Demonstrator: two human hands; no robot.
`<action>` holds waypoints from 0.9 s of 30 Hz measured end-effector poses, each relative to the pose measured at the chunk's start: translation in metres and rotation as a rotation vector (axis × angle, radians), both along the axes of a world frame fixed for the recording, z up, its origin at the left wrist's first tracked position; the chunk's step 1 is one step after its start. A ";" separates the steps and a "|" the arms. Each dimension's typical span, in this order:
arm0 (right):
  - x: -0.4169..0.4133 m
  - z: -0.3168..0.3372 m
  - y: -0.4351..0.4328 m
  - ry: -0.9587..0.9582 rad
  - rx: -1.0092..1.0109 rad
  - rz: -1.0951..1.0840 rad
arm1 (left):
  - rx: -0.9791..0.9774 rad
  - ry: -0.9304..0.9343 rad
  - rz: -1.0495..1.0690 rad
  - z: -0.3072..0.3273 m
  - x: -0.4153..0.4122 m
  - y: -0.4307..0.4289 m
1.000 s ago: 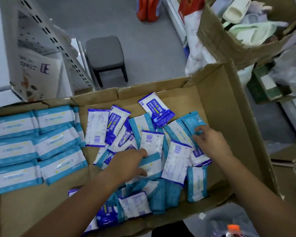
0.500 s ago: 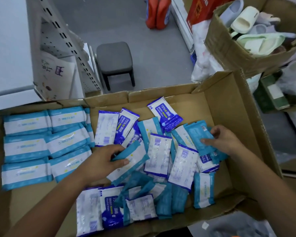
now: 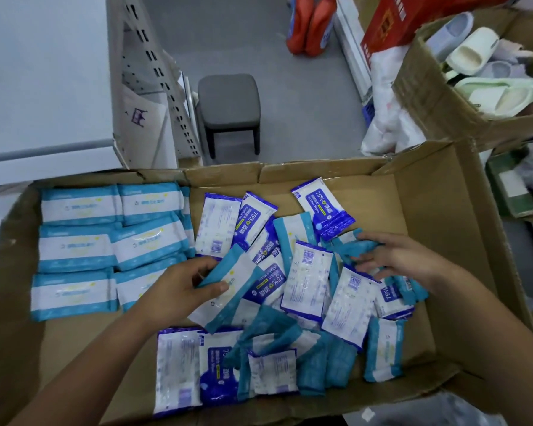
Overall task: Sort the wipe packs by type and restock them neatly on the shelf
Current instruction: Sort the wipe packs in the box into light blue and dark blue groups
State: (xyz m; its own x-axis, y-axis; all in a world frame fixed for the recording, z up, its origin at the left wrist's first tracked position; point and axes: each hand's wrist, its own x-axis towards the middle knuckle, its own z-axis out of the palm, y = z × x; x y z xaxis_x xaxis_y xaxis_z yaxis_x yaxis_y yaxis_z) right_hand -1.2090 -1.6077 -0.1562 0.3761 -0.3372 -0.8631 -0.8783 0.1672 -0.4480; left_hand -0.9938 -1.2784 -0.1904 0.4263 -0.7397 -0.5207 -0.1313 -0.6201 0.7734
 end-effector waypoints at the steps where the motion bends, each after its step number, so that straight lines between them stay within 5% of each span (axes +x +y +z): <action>1: 0.003 -0.004 -0.001 0.032 -0.098 0.114 | 0.002 0.007 0.009 0.001 0.001 0.001; 5: 0.014 -0.010 -0.011 0.222 -0.689 0.516 | 0.007 0.000 0.029 0.000 0.008 0.005; 12: 0.033 0.011 -0.011 0.210 -0.811 0.583 | 0.012 0.032 0.125 -0.001 0.017 0.015; 14: 0.040 0.012 -0.004 0.005 -0.722 0.508 | -0.001 0.032 0.157 0.000 0.019 0.017; 17: 0.054 0.017 0.016 -0.221 -0.326 0.197 | 0.001 0.046 0.201 0.003 0.025 0.021; 23: 0.081 0.010 0.051 -0.373 0.058 -0.143 | -0.012 0.128 0.310 0.008 0.037 0.033; 27: 0.098 0.011 0.064 -0.402 0.127 -0.249 | -0.005 0.175 0.364 0.013 0.044 0.040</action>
